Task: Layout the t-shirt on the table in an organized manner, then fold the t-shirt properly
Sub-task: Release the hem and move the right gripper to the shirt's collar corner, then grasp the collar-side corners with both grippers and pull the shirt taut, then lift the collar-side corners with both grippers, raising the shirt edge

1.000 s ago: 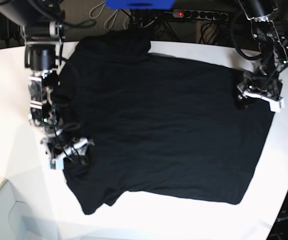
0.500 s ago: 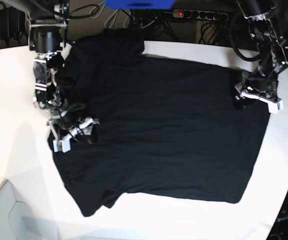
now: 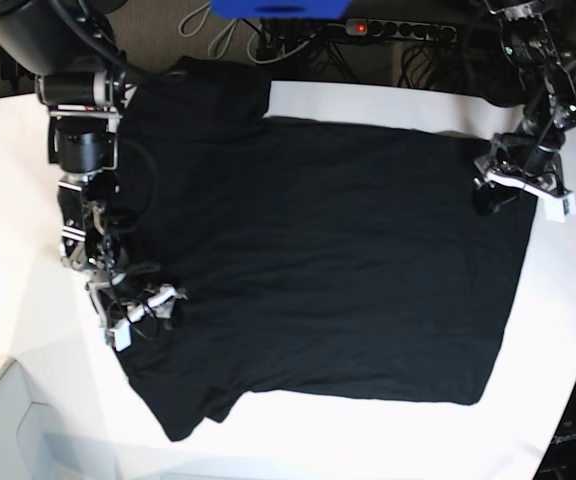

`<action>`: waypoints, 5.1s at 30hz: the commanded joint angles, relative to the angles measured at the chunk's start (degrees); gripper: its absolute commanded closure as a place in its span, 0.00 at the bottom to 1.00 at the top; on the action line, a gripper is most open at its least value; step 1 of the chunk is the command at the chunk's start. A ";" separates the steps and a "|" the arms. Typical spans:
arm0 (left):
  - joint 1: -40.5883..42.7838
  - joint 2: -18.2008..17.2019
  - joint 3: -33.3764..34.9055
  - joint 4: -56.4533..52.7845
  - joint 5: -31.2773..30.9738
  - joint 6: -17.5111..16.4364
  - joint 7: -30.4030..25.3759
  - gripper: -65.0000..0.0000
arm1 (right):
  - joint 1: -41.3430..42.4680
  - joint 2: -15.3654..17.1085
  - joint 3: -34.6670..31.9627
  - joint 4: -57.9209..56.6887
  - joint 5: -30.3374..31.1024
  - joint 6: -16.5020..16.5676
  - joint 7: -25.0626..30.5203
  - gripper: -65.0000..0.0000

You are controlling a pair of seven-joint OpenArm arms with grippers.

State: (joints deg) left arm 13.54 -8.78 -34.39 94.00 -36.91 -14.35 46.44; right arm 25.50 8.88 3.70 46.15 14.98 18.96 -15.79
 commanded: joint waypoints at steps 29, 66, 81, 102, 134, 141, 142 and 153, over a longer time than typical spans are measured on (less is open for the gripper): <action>0.57 -9.99 -9.52 -10.52 0.11 -0.29 -1.56 0.38 | -50.51 -8.05 4.25 61.59 0.71 -0.28 -3.77 0.33; 1.10 -6.39 0.68 -11.49 12.51 -0.29 -0.85 1.00 | -67.39 -10.16 7.15 64.57 0.53 -0.19 -4.03 0.33; 1.27 -6.30 0.68 -11.49 12.51 -0.29 -0.85 1.00 | -65.63 -10.07 10.14 56.93 0.53 -0.19 -3.68 0.33; 1.98 -6.30 0.68 -11.31 12.07 -0.29 -0.85 1.00 | -63.43 -9.72 4.87 51.65 0.53 -0.02 -3.68 0.87; -0.05 -7.71 -4.86 -2.87 3.54 -0.29 -0.76 1.00 | -52.35 -3.57 8.21 62.11 0.53 0.07 -10.36 1.00; -4.27 -7.71 -2.31 -2.96 3.10 -0.29 -0.76 1.00 | -45.41 -3.57 8.21 61.67 0.53 0.07 -13.97 1.00; -5.23 -7.62 -2.05 -2.96 3.45 -0.29 -0.76 1.00 | -44.27 -3.57 8.21 61.67 0.53 0.07 -14.85 1.00; -16.22 -7.53 -1.43 -8.33 3.54 0.15 -0.85 1.00 | -33.63 -2.42 8.56 50.33 0.53 0.07 -15.64 1.00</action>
State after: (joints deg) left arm -1.83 -15.35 -35.55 84.66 -32.84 -14.17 46.63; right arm -8.82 5.78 11.97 95.31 15.40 19.18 -33.04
